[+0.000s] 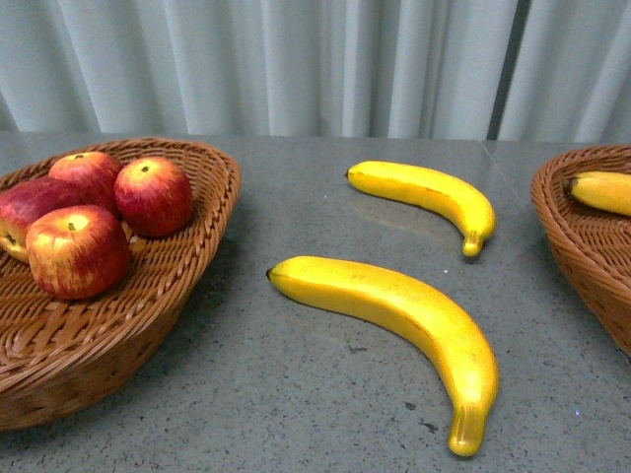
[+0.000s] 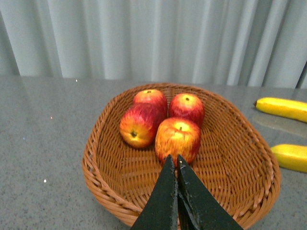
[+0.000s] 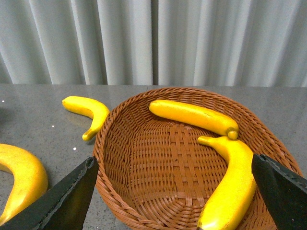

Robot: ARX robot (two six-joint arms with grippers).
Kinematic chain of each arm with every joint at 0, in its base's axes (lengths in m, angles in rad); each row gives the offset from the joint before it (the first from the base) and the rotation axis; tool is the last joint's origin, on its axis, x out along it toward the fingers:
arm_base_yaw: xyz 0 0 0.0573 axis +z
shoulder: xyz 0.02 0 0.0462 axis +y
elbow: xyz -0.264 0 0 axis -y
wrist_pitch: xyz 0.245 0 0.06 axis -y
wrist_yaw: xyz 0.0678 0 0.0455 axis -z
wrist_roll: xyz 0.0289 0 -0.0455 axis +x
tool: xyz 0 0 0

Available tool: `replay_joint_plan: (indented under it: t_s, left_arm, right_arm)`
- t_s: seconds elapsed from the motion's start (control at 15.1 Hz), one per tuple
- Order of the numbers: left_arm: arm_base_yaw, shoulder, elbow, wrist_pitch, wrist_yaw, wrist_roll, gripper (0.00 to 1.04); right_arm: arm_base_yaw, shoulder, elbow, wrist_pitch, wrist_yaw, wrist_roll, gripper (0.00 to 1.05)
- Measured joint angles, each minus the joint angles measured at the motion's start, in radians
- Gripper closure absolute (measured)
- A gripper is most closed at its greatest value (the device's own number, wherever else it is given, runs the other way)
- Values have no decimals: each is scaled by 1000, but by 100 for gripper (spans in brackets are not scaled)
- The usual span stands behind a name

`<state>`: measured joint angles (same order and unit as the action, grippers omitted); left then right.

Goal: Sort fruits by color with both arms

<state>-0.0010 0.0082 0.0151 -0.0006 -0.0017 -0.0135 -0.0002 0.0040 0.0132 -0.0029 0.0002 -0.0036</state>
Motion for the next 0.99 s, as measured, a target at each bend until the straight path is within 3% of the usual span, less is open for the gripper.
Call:
replay_joint_plan:
  t_s: [0.33,0.4,0.59,0.66,0.79,0.86,0.92,0.99]
  left_arm:
    - [0,0,0,-3,2,0,103]
    - [0,0,0,-3,2,0,98]
    - [0,0,0,-3,2,0,61]
    - [0,0,0,-3,2,0,30]
    - [0,0,0,-3,2,0,7]
    - [0,0,0,-3,3,2,7]
    - [0,0,0,-3,1,2,7]
    - [0,0,0,-3,1,3,7]
  right_arm:
    - [0,0,0,-2,0,0,7]
    - [0,0,0,-2,0,0,7]
    - [0,0,0,-2,0,0,7]
    - [0,0,0,-1,0,0,7]
    - [-8,6,5,-30,-26,18,7]
    - [-122,146,77,-152,-254,138,7]
    - [-151,293,135,-48,-352,243,7]
    - [-84,399,203,83,-392,282,7]
